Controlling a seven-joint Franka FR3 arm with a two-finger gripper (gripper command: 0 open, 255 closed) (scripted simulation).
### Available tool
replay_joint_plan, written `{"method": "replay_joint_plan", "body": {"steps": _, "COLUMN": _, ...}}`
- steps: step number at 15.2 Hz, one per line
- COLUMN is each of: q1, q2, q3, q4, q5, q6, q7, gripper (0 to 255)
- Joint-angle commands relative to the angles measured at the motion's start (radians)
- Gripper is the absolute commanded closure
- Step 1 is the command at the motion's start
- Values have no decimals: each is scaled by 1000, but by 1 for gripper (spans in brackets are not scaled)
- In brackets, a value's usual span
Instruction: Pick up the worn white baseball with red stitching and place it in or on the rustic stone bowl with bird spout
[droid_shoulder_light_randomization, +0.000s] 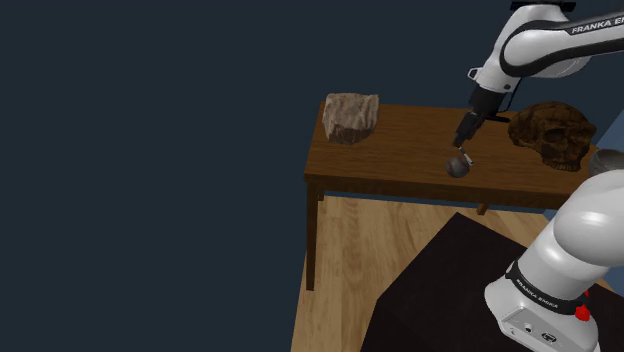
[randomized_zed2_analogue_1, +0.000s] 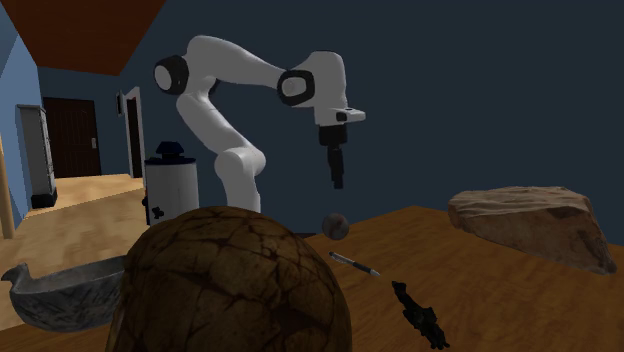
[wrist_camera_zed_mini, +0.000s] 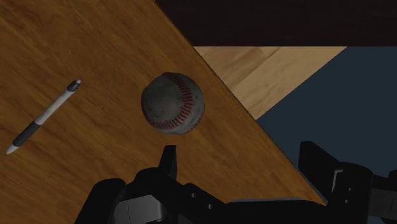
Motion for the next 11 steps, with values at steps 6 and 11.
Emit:
{"method": "replay_joint_plan", "body": {"steps": 6, "q1": -6, "q2": 158, "q3": -153, "q4": -34, "q5": -21, "q6": 192, "q7": -120, "gripper": 0}}
{"method": "replay_joint_plan", "body": {"steps": 11, "q1": 9, "q2": 209, "q3": -175, "q4": -70, "q5": -15, "q6": 278, "q7": -129, "gripper": 0}}
